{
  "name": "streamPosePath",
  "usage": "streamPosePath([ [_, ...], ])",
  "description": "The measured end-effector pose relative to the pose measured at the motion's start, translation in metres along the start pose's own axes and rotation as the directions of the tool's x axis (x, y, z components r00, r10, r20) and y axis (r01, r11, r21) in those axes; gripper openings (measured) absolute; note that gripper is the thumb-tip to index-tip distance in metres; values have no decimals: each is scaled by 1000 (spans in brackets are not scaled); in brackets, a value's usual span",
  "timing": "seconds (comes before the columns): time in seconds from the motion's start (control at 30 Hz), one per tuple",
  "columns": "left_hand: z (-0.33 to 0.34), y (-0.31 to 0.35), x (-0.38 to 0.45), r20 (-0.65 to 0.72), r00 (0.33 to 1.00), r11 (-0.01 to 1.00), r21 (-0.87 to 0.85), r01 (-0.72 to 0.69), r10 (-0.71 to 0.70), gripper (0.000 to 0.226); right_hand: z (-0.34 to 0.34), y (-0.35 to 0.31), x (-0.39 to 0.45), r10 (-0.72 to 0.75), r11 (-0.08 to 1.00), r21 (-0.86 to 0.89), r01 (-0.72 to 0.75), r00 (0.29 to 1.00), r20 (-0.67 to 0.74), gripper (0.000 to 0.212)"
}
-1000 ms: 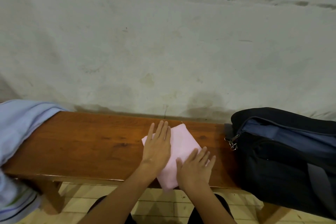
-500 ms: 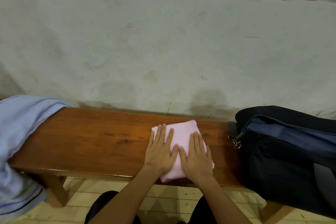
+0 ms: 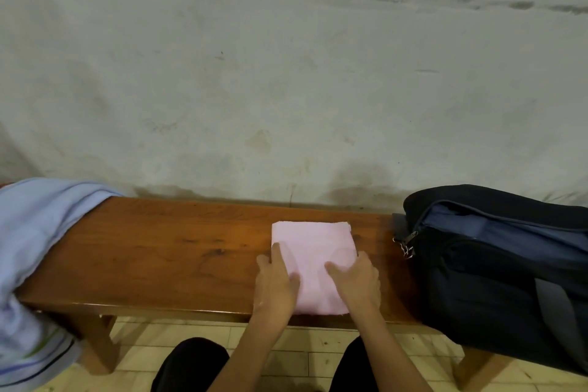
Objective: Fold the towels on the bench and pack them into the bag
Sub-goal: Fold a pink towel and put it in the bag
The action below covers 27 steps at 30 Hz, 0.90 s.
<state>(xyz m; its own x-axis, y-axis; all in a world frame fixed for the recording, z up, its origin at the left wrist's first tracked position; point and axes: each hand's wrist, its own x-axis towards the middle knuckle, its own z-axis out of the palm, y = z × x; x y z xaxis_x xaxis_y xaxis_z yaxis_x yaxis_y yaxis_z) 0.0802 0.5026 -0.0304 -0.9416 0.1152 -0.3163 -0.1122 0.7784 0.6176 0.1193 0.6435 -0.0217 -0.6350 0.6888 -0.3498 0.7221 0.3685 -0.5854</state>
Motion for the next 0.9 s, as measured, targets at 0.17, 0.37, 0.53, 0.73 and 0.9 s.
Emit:
streamPosePath([
  [0.17,-13,-8,14,109,994,965,-262,-4,34,72,-9,8,13,135,930,309,-197,968,210,52],
  [0.37,-27,-23,12,178,980,854,-520,17,89,55,-28,10,8,54,718,557,-417,832,553,42],
  [0.53,-33,-24,8,229,970,835,-548,57,84,53,-27,9,4,-24,858,468,-212,893,449,43],
  [0.73,-42,-15,6,367,925,791,-593,149,101,61,-31,10,-5,-137,863,504,-32,946,294,50],
  [0.9,-46,-2,3,285,950,791,-606,77,125,60,-42,10,-5,-363,847,485,217,903,229,51],
])
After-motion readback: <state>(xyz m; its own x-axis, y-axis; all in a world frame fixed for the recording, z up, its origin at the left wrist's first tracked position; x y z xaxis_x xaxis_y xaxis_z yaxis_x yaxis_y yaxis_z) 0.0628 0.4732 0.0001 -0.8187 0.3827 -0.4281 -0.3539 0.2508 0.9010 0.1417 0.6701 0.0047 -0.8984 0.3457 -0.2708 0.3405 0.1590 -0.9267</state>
